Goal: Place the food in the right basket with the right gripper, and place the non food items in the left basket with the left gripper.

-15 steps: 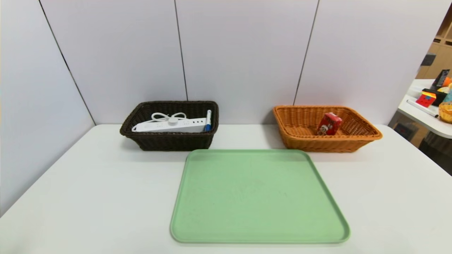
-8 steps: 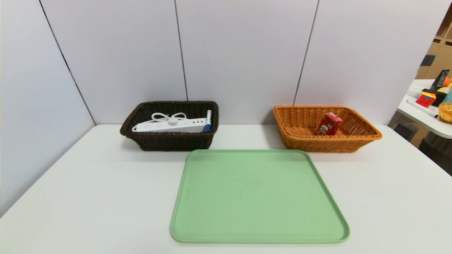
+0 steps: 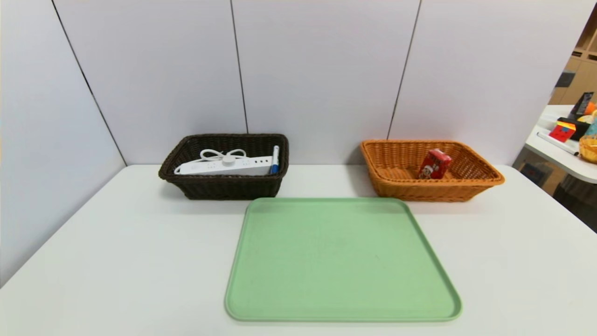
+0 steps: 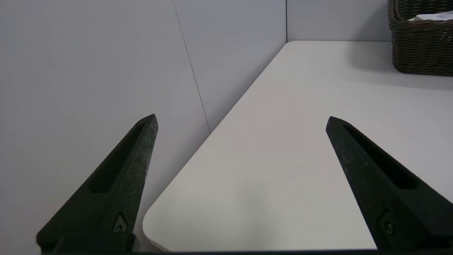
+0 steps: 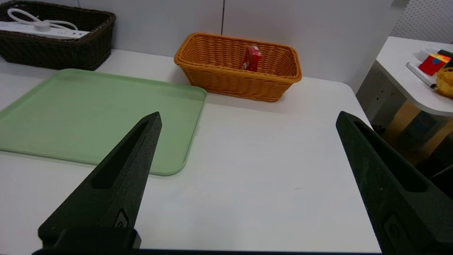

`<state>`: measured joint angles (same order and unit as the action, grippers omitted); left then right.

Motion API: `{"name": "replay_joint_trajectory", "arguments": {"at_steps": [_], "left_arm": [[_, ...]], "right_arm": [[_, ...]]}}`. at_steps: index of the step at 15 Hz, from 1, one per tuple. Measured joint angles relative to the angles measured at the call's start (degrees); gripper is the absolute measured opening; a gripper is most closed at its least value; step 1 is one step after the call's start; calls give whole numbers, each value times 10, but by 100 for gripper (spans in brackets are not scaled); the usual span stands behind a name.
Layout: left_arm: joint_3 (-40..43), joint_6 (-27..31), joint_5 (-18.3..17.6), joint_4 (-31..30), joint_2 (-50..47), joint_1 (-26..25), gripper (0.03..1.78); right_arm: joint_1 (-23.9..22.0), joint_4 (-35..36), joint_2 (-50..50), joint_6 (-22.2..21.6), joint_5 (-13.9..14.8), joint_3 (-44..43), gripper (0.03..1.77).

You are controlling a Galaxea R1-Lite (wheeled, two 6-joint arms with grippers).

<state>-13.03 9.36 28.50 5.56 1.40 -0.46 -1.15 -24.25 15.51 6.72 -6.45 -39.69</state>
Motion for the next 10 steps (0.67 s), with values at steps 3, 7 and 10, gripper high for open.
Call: {"name": "replay_joint_trajectory", "arguments": {"at_steps": [3,7,10], "left_arm": [[11,1,-2,0,-12,0,169],[15,-2,-86,-5,-14,0,169],[28,-22,-158,-30,-15,0,169]], "right_arm": [[11,0,-7,-1,5,19,170],[10,19,-49,4,31,68,170],[11,40,-108,15,43,114,170]]}}
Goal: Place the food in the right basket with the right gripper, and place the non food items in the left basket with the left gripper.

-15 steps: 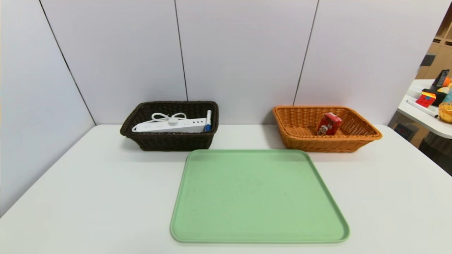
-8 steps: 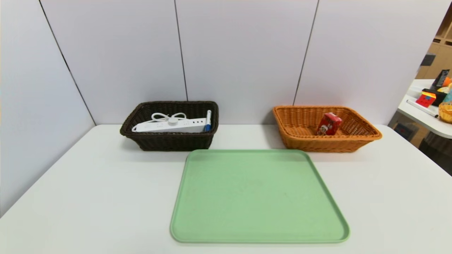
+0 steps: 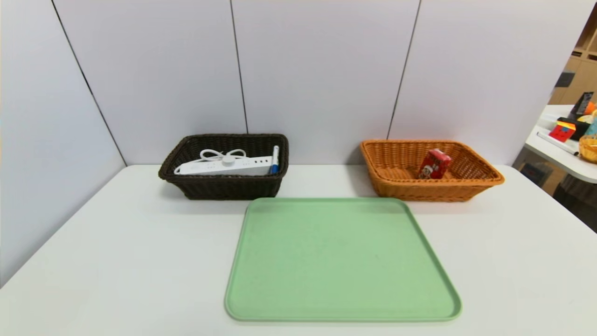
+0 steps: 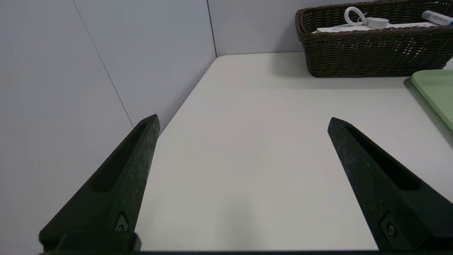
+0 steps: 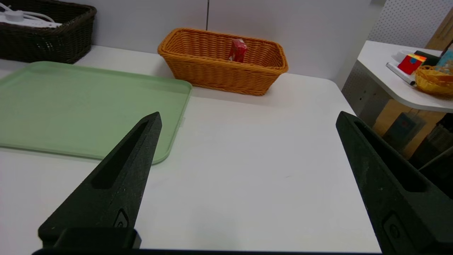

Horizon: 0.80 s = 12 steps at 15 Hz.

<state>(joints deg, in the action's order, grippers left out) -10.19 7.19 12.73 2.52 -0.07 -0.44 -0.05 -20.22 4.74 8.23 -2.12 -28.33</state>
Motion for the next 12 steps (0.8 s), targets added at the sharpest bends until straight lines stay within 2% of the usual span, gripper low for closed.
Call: {"name": "replay_joint_trajectory", "arguments": {"at_steps": [2,5,8,9,10,12], "left_arm": [[39,-2,-5,-31,0,0,169],[91,-3,-32,-121,0,0,169],[101,-34,-91,-111,0,0,169],[101,-46,-101,-93,0,0,169],[102,-51,-106,-74,0,0,169],[102,-62,-108,-30,0,0,169]], "right_arm": [[1,45,-27,14,6,41,170],[1,183,-42,35,7,128,170],[1,350,-47,42,0,250,170],[1,381,-47,39,1,266,170],[1,380,-48,31,5,274,170],[1,317,-48,22,21,281,170]]}}
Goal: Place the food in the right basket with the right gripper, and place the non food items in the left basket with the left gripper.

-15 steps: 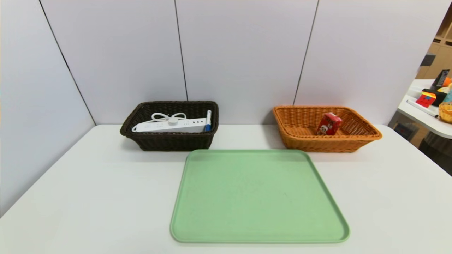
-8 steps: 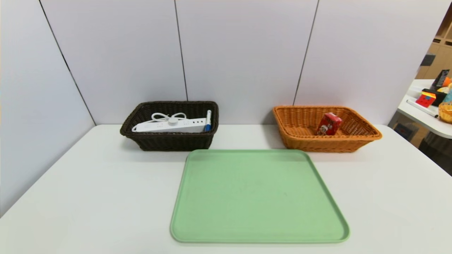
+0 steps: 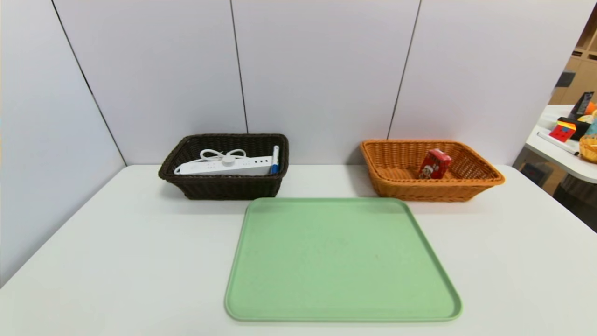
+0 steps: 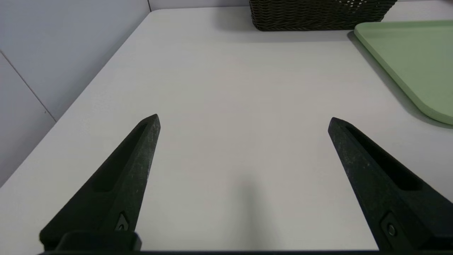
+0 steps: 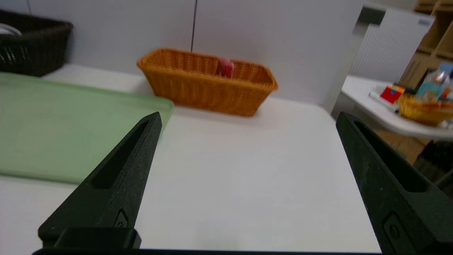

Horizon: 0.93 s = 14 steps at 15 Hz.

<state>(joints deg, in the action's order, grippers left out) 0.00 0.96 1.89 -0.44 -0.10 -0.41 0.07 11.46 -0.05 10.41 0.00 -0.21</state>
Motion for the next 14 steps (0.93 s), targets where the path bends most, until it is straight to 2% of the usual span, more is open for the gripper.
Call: {"name": "replay_joint_trajectory", "arguments": {"at_steps": [1,3,6,9,14], "left_arm": [[0,-3,0,4,0,0,169],[0,-3,-1,4,0,0,169],[0,-15,0,4,1,-1,169],[0,-16,1,4,1,-1,169],[0,-16,1,4,1,-1,169]], "right_arm": [[0,-38,0,-2,0,1,170],[0,-104,0,-12,-29,2,170],[0,-115,0,-34,-34,2,170],[0,-115,0,-79,-13,2,170],[0,-114,0,-84,-7,2,170]]}}
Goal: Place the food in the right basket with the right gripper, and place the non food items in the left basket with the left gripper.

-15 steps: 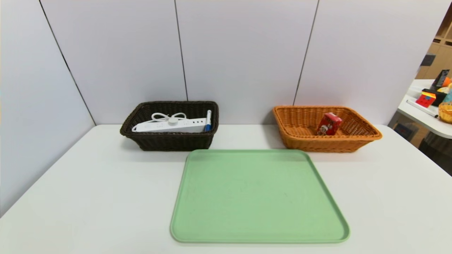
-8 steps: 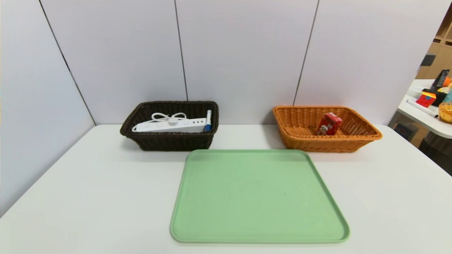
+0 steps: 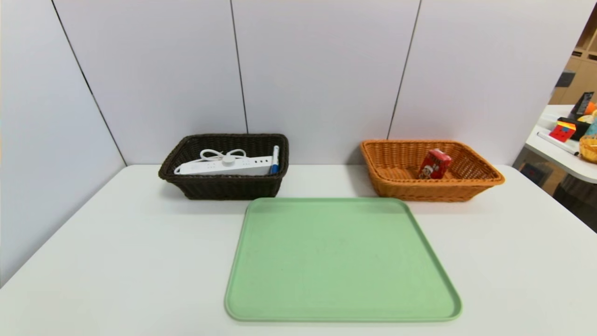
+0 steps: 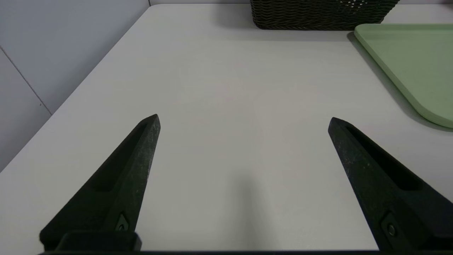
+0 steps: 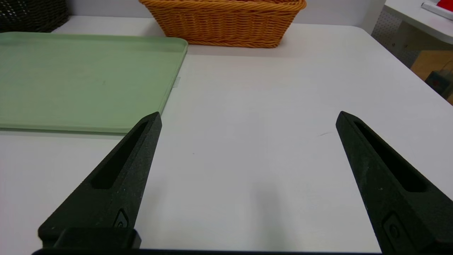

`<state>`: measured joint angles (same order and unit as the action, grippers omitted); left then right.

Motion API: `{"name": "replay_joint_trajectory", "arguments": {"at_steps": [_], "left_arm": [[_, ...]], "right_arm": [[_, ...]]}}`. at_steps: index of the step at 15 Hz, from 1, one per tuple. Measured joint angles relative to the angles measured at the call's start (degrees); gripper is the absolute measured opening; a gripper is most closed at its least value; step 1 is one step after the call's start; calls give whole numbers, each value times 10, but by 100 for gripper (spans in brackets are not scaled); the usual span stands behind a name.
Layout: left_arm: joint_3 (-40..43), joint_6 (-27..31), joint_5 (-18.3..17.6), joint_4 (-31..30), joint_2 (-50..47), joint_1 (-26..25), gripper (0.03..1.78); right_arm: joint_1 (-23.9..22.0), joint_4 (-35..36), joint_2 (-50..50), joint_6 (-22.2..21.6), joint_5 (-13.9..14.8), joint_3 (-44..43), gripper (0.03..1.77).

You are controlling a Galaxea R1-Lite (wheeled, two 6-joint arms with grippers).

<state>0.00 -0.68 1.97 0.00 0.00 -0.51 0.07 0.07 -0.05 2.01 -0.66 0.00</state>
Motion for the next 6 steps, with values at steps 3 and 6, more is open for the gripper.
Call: {"name": "replay_joint_trajectory", "arguments": {"at_steps": [3,6], "left_arm": [[0,0,0,0,0,0,169],[0,0,0,0,0,0,169]], "right_arm": [[0,0,0,-11,5,0,170],[0,0,0,-13,6,0,170]]}}
